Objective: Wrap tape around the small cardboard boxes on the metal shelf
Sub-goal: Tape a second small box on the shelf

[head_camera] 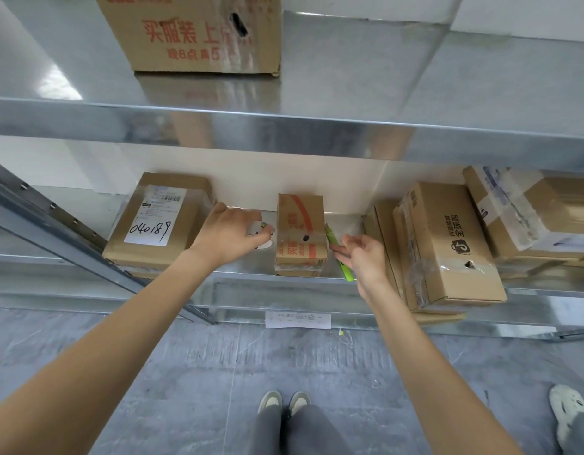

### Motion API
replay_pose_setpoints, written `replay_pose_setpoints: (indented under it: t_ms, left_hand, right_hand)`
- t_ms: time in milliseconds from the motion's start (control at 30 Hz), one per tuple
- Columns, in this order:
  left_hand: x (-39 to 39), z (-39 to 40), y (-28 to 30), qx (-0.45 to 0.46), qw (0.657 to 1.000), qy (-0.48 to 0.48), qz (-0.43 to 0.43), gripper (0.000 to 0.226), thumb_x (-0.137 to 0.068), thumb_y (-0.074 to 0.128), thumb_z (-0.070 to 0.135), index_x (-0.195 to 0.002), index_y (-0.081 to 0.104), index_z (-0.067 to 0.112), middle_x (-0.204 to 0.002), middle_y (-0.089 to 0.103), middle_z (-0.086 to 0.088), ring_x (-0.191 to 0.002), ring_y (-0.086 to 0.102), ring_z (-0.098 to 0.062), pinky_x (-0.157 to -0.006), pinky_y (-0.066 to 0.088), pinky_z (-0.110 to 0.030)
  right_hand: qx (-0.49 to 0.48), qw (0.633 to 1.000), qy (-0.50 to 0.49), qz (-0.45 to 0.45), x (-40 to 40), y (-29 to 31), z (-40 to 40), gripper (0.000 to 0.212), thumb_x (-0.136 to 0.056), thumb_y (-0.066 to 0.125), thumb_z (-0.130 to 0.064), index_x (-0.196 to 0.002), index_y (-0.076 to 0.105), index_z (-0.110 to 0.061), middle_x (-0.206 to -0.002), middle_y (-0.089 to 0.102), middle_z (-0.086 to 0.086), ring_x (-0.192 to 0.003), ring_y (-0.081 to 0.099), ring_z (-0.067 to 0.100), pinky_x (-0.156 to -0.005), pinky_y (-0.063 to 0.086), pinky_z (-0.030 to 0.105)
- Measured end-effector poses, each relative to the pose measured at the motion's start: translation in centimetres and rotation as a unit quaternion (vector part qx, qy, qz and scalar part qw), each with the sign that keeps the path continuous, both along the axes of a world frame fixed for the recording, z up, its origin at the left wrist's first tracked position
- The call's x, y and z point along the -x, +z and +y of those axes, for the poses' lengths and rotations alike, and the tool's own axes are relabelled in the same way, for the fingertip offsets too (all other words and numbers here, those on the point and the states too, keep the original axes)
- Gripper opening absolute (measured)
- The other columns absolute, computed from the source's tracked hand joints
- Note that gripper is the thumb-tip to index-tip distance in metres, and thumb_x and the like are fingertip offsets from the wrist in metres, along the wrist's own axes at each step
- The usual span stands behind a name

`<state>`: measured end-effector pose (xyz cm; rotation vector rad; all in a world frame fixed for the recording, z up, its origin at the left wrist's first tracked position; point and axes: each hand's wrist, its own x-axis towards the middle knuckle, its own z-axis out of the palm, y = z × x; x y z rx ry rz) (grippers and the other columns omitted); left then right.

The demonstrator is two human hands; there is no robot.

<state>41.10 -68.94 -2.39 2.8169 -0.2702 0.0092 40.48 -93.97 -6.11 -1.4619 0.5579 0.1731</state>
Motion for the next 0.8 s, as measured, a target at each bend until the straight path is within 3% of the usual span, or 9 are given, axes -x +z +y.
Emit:
replay_pose_setpoints:
  t_ms: [167,267,367,467,533,600,700,800]
  left_hand:
    - [0.0,-0.4,-0.1,-0.021,1.0,-0.007,0.013,0.042,-0.094,0.046,0.049,-0.08,0.061,0.012,-0.082,0.068,-0.005,-0.087,0.059,-0.027,-0.094,0.036,-0.035]
    - [0.3,-0.7,-0.4,-0.008,0.999,0.016,0.045,0.039,-0.092,0.042,0.053,-0.091,0.06,0.019,-0.07,0.065,-0.008,-0.082,0.058,-0.029,-0.095,0.035,-0.034]
    - [0.5,-0.6,-0.7,0.015,0.998,0.012,0.061,0.028,-0.096,0.046,0.044,-0.118,0.052,0.027,-0.063,0.062,-0.004,-0.076,0.058,-0.026,-0.099,0.035,-0.038]
    - [0.5,-0.6,-0.8,0.007,0.996,-0.032,0.086,0.047,-0.099,0.039,0.039,-0.146,0.032,0.043,-0.08,0.068,0.003,-0.077,0.058,-0.019,-0.098,0.036,-0.041]
    - [0.5,-0.7,-0.8,0.038,0.993,-0.04,0.109,0.048,-0.1,0.036,0.033,-0.146,0.035,0.045,-0.09,0.068,0.007,-0.074,0.055,-0.01,-0.091,0.036,-0.037]
    - [0.5,-0.7,-0.8,0.094,0.986,-0.028,0.136,0.045,-0.101,0.037,0.028,-0.141,0.046,0.044,-0.082,0.069,0.004,-0.066,0.051,-0.005,-0.081,0.034,-0.032]
    - [0.5,-0.8,-0.6,0.125,0.977,-0.017,0.17,0.043,-0.101,0.039,0.025,-0.138,0.049,0.044,-0.078,0.068,-0.006,-0.071,0.055,-0.016,-0.076,0.032,-0.031]
    - [0.2,-1.1,-0.3,0.117,0.974,-0.021,0.194,0.042,-0.101,0.039,0.026,-0.139,0.049,0.043,-0.073,0.062,-0.005,-0.084,0.061,-0.024,-0.076,0.038,-0.034]
  right_hand:
    - [0.005,1.0,0.0,0.028,-0.3,-1.0,-0.1,0.014,-0.097,0.055,-0.009,-0.085,0.054,-0.003,-0.1,0.067,0.017,-0.092,0.07,0.023,-0.09,0.055,0.034]
    - [-0.011,0.998,0.001,0.057,-0.4,-1.8,0.1,0.013,-0.098,0.055,-0.008,-0.097,0.056,0.004,-0.103,0.067,0.022,-0.098,0.068,0.028,-0.091,0.054,0.034]
    - [-0.059,0.994,0.004,0.093,-0.4,-2.1,0.7,0.007,-0.096,0.055,-0.003,-0.098,0.056,0.003,-0.106,0.067,0.021,-0.092,0.068,0.025,-0.09,0.053,0.035]
    - [-0.107,0.986,0.002,0.124,-0.6,-2.1,1.1,0.013,-0.096,0.051,0.003,-0.105,0.059,0.008,-0.099,0.069,0.017,-0.085,0.068,0.022,-0.084,0.054,0.033]
    - [-0.133,0.981,-0.006,0.14,-0.6,-1.9,1.3,0.01,-0.096,0.05,0.005,-0.099,0.06,0.006,-0.092,0.069,0.014,-0.081,0.068,0.021,-0.076,0.055,0.031]
    - [-0.162,0.974,-0.018,0.158,-0.6,-1.5,1.4,0.01,-0.095,0.051,0.005,-0.091,0.059,0.001,-0.087,0.069,0.012,-0.077,0.068,0.02,-0.066,0.054,0.028]
    - [-0.198,0.962,-0.037,0.183,-0.6,-1.3,1.2,0.01,-0.093,0.052,0.007,-0.09,0.058,0.0,-0.081,0.071,0.011,-0.074,0.068,0.019,-0.061,0.054,0.028]
    - [-0.218,0.956,-0.043,0.191,-0.5,-1.6,1.3,0.01,-0.094,0.052,0.005,-0.089,0.059,-0.001,-0.069,0.071,0.007,-0.069,0.066,0.016,-0.056,0.053,0.024]
